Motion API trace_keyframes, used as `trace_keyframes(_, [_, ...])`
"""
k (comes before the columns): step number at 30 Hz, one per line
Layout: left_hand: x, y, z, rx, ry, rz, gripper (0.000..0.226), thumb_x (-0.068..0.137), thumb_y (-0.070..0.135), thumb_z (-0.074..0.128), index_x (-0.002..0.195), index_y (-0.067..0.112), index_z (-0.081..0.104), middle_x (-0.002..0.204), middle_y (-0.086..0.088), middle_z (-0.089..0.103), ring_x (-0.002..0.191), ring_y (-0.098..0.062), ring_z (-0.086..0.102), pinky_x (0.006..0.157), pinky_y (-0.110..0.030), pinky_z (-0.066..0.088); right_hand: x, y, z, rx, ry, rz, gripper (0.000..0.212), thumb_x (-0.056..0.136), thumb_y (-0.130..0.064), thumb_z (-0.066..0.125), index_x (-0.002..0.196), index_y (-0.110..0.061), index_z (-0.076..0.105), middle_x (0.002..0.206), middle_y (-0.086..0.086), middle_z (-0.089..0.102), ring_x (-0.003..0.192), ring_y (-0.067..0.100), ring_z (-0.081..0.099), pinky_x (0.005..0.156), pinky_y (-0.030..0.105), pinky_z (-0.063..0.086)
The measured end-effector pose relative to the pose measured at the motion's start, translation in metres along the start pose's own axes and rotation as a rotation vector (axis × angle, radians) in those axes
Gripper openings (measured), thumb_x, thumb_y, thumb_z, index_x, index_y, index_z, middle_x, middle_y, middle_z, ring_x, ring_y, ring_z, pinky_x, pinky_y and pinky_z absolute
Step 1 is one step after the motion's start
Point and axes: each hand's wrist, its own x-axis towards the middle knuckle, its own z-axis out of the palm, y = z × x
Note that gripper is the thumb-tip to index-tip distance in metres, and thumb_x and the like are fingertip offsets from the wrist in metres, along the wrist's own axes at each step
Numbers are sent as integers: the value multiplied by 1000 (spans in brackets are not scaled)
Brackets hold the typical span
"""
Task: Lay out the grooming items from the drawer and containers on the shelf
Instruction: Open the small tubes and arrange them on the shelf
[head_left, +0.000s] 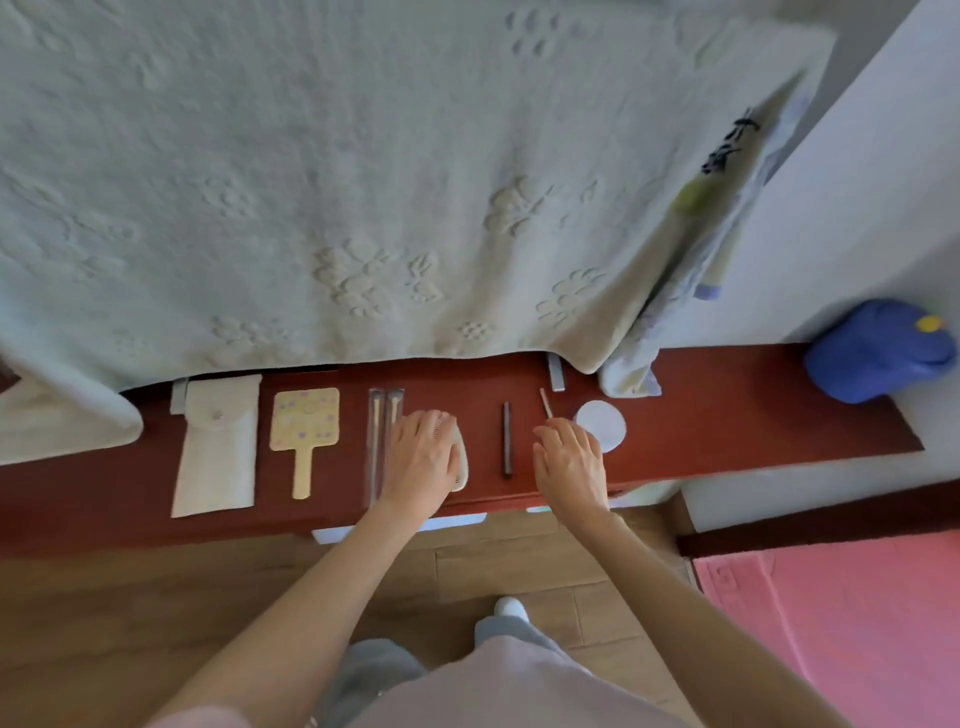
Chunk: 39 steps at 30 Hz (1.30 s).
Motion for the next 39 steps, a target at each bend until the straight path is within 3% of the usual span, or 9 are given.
trace_keyframes(6, [15, 76, 27, 29, 10, -136, 35, 73, 24, 76, 102, 7, 68, 94, -10, 65, 85, -28, 63, 74, -40, 52, 11, 52, -6, 64, -96, -143, 31, 85, -20, 40, 96, -12, 68, 100, 3, 66, 98, 23, 62, 86, 41, 49])
trace_keyframes(12, [29, 106, 49, 62, -165, -337, 45, 70, 38, 80, 101, 7, 69, 83, -8, 65, 72, -27, 61, 58, -37, 49, 9, 81, -3, 86, -107, -238, 21, 80, -10, 56, 96, -12, 68, 102, 3, 67, 101, 22, 62, 89, 40, 48])
trace_keyframes(16, [40, 108, 55, 18, -257, -488, 45, 84, 38, 68, 118, 10, 59, 101, -7, 62, 88, -26, 60, 65, -35, 50, 5, 92, -2, 97, -122, -237, 25, 76, -3, 66, 99, -12, 68, 105, 4, 67, 106, 24, 62, 94, 45, 47])
trace_keyframes(21, [54, 106, 59, -44, -245, -581, 27, 93, 26, 56, 117, 14, 57, 107, -4, 57, 95, -22, 59, 64, -32, 48, 1, 103, -8, 132, -112, -233, 28, 76, 1, 65, 102, -11, 68, 106, 6, 67, 106, 25, 61, 94, 47, 48])
trace_keyframes(26, [64, 101, 44, -77, -220, -476, 24, 95, 19, 51, 117, 17, 59, 107, -3, 57, 97, -24, 56, 68, -35, 47, 21, 98, -25, 144, -79, -249, 30, 76, 2, 67, 104, -10, 67, 106, 7, 66, 102, 26, 62, 91, 47, 49])
trace_keyframes(30, [67, 97, 4, -80, -38, -275, 21, 81, 9, 69, 101, 14, 68, 90, -4, 61, 81, -26, 58, 53, -36, 47, 50, 81, -51, 202, -52, -282, 36, 80, -4, 66, 116, -9, 62, 118, 9, 61, 111, 27, 57, 93, 42, 49])
trace_keyframes(33, [67, 92, -35, -47, 90, -135, 26, 71, 9, 79, 95, 17, 71, 83, 0, 61, 71, -21, 58, 43, -29, 42, 69, 64, -74, 240, 1, -380, 37, 84, -11, 64, 121, -8, 59, 121, 10, 58, 113, 28, 55, 93, 43, 48])
trace_keyframes(39, [58, 87, -116, -20, 263, -18, 27, 72, 11, 80, 96, 19, 72, 85, 2, 62, 76, -22, 61, 50, -30, 50, 87, 20, -119, 320, 148, -551, 35, 89, -30, 57, 119, -12, 62, 125, 5, 60, 119, 23, 53, 98, 36, 44])
